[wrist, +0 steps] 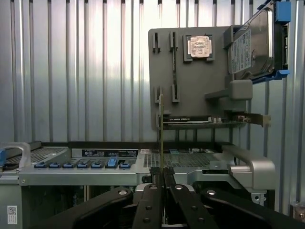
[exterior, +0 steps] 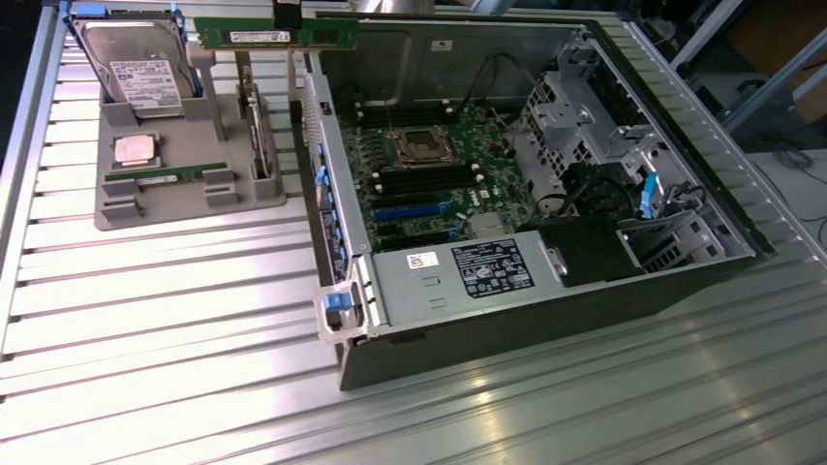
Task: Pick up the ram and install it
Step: 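Pick up the ram and move it above insertion slot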
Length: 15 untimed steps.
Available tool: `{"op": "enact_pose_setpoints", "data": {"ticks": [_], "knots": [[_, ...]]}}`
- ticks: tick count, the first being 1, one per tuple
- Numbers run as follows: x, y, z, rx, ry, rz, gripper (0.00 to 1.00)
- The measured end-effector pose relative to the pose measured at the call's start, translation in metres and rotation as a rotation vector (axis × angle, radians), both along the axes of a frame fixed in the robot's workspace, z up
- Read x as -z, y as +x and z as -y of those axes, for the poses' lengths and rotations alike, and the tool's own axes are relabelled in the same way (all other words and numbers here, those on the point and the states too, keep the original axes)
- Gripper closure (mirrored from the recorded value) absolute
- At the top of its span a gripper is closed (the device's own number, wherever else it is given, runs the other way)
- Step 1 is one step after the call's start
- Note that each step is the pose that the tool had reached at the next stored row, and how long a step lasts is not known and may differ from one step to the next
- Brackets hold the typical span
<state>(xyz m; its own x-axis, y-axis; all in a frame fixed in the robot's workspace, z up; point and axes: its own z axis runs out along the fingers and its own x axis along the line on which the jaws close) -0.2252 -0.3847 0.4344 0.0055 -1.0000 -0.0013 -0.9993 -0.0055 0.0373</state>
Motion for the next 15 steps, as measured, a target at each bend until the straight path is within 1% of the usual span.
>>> {"op": "enact_pose_setpoints", "data": {"ticks": [9, 15], "knots": [[-0.0001, 0.015, 0.0, 0.0, -0.0001, -0.0001, 0.88], [0.0, 0.03, 0.0, 0.0, -0.0001, -0.0001, 0.88]]}}
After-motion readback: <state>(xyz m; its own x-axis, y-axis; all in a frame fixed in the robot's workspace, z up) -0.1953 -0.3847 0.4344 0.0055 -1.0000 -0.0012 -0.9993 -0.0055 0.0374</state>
